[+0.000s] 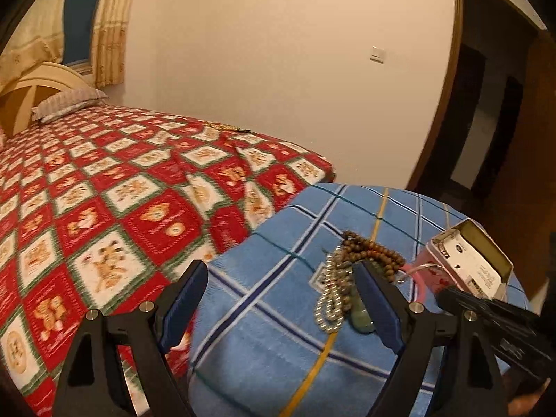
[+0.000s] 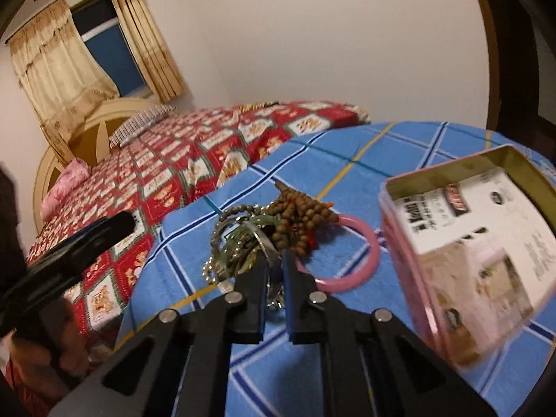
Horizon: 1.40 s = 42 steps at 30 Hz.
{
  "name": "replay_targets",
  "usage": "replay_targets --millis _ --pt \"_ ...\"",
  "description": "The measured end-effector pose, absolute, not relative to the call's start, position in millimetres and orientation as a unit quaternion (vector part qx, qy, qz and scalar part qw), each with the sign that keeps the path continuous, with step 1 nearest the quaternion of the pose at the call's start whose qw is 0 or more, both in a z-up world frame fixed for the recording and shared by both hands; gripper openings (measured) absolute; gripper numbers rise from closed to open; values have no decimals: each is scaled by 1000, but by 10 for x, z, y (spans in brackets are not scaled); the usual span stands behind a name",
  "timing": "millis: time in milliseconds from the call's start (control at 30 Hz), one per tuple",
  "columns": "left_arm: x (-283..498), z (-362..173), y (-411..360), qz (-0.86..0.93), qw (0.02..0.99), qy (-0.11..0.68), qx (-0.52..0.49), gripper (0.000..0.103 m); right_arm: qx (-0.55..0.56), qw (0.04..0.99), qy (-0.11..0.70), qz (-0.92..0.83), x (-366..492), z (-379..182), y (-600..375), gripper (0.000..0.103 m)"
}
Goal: Organize jewelry
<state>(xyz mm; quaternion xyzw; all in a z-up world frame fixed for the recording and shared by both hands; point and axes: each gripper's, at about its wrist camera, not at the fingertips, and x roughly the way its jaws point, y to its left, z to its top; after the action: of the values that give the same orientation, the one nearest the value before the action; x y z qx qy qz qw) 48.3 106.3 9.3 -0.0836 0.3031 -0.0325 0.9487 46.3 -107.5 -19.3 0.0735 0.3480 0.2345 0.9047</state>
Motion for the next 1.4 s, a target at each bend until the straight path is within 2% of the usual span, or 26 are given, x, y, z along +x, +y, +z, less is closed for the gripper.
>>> replay_targets --millis 233,300,367,400,433,467,733,967,1200,1400 --pt "866 -42 756 -79 936 335 -78 86 82 919 329 200 192 -158 -1367 11" --pt "1010 -154 676 -74 928 357 -69 80 76 924 323 190 145 -142 -1394 12" --pt "1119 -272 590 -81 917 387 -53 43 73 926 320 186 125 -129 -1409 12" --pt "1146 -316 566 -82 911 400 -50 34 74 927 319 186 118 -129 -1421 11" --pt "1173 -364 561 -84 903 418 -53 18 74 927 318 185 117 -124 -1427 11" --pt "1168 -382 582 -91 899 424 -64 9 74 927 317 184 119 -124 -1434 12" --pt "542 38 858 -140 933 303 -132 9 86 931 306 180 35 -136 -1512 12" --pt "170 380 847 -206 937 235 -159 9 96 935 290 179 -39 -55 -1557 12" --pt "159 517 306 -257 929 237 -120 9 125 950 252 136 -42 170 -1957 12" --pt "475 451 -409 -287 919 256 -90 9 161 949 261 69 270 109 -2514 12"
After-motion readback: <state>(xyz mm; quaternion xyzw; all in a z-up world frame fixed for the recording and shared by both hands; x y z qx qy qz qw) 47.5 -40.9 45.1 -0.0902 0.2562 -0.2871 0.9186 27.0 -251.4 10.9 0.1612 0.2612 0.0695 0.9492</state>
